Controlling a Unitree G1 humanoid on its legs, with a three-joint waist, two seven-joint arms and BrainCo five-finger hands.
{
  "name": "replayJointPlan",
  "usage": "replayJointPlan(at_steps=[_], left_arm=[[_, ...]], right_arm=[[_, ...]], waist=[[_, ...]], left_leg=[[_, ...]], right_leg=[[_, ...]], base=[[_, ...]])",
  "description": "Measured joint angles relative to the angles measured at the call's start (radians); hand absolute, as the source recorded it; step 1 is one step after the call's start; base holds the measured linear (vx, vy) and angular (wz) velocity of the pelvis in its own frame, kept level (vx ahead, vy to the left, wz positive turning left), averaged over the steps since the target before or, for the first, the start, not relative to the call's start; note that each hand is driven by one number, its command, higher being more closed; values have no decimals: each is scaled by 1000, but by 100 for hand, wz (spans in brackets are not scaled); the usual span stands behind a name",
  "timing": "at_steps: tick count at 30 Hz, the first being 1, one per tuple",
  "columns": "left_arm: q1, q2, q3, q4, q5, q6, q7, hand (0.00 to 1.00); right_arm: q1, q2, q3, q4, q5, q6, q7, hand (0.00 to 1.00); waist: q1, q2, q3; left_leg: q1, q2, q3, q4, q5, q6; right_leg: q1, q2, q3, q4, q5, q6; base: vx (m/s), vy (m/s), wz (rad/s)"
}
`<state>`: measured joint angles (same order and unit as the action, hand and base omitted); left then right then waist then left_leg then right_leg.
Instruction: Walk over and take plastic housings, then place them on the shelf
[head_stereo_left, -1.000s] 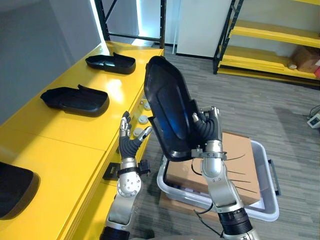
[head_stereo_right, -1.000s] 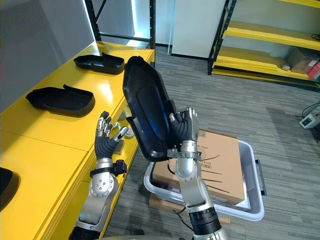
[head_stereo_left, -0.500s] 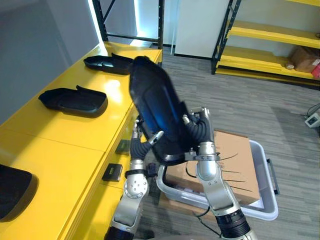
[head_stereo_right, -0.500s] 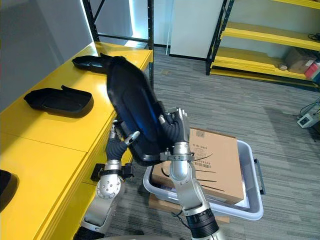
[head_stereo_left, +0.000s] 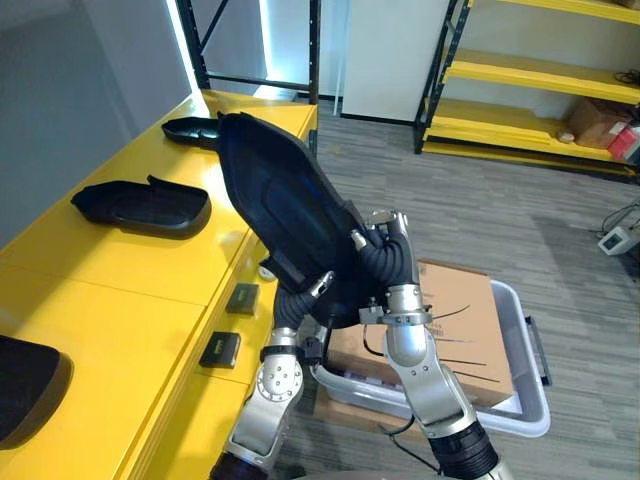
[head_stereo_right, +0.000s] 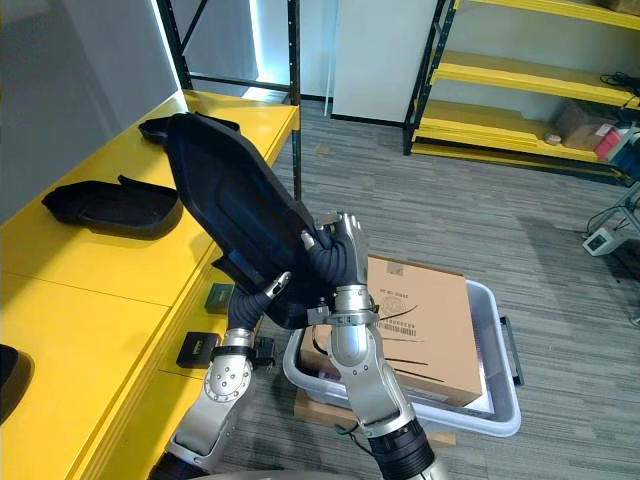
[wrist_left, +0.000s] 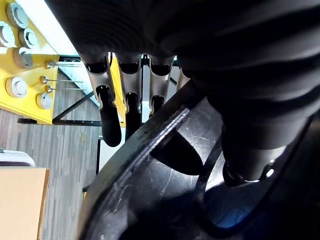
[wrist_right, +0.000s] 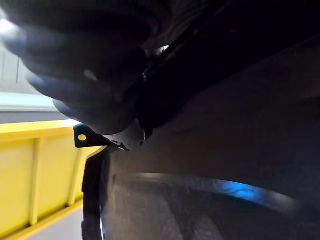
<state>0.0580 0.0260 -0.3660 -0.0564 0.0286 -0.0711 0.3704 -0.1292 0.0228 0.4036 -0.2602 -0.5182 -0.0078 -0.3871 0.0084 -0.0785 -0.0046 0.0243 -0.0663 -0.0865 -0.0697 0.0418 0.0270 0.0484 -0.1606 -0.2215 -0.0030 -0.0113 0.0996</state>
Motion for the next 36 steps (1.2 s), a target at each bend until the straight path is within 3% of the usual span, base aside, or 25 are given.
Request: replayJointPlan(at_steps=[2,13,16,25,27,31,36], left_arm=[[-2,1,1,8,-1,0,0,100],[-2,15,74,-58,49,1,-18,100],[0,5,138,-90,69,-3,-19,100],[87,-24,358,-148,65,-7,2,100],[103,-34,374,-164,63,-7,2,100],[164,-42,409,-243,61,-29,2,100],[226,-47,415,-331,51,-68,-1,100]], right_arm=[[-1,-5,13,-4,23,-37,10,0],[4,-61,-78,-70,224,-133,104,0],[6,-73,-189,-135,293,-174,108,0],[64,-96,-710,-195,549,-276,104,0],[92,-93,-771,-174,566,-284,94,0],[185,-92,-875,34,589,-283,51,0],[321,-33,-912,374,659,-178,43,0]], waist=[[1,-1,-1],[2,-1,-1],[2,-1,-1],[-23,6,3],[-24,10,6],[-43,24,8],[-48,51,12]], left_leg=[[0,0,0,0,0,0],[1,0,-1,1,0,0],[4,0,-1,0,0,0],[7,0,6,-2,-1,0],[6,0,6,-3,-1,0],[1,2,6,-5,-1,0],[-17,6,6,-5,-2,-1]], right_leg=[[0,0,0,-1,0,0],[2,0,-2,2,0,0],[4,0,-1,2,0,0],[4,0,-2,2,-1,0],[3,0,-3,2,-1,0],[-2,1,-5,-1,-1,-1],[-17,3,-9,-2,-1,0]], base=[[0,0,0],[-3,-1,0],[0,0,0],[0,0,0],[0,0,-2],[0,0,1],[0,0,2]])
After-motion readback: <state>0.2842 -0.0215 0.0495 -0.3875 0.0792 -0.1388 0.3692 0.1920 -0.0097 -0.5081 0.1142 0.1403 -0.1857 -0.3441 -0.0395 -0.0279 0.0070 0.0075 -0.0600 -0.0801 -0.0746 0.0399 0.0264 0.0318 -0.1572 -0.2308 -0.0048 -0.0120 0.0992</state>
